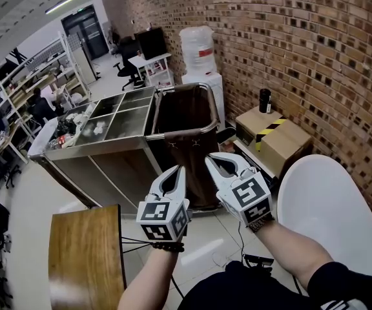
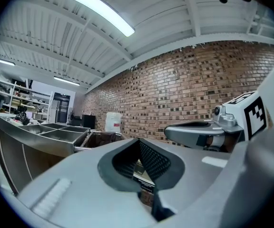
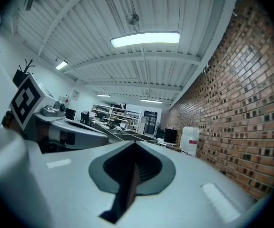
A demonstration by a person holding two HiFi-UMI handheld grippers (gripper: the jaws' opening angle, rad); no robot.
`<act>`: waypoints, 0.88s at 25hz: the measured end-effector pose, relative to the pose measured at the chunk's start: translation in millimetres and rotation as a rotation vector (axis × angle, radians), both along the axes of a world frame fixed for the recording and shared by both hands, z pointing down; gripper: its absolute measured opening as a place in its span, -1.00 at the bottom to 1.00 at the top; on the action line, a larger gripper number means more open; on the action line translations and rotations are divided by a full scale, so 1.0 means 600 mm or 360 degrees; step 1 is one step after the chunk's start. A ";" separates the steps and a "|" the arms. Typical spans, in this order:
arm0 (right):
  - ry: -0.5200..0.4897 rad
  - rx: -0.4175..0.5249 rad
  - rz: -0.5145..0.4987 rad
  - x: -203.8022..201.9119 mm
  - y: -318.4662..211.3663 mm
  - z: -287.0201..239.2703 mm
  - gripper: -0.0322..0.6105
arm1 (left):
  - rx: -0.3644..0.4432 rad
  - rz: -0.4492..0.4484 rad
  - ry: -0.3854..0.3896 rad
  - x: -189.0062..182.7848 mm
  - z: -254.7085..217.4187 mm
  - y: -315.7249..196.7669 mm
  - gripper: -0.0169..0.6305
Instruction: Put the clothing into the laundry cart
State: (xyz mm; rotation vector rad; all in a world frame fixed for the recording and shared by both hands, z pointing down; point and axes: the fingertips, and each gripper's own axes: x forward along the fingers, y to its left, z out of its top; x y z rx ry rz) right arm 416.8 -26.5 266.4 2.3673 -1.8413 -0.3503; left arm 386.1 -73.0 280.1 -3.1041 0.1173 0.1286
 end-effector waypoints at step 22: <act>0.0020 -0.0004 0.0012 -0.008 0.008 0.002 -0.90 | -0.0004 0.0017 -0.0002 -0.002 0.009 0.010 -0.95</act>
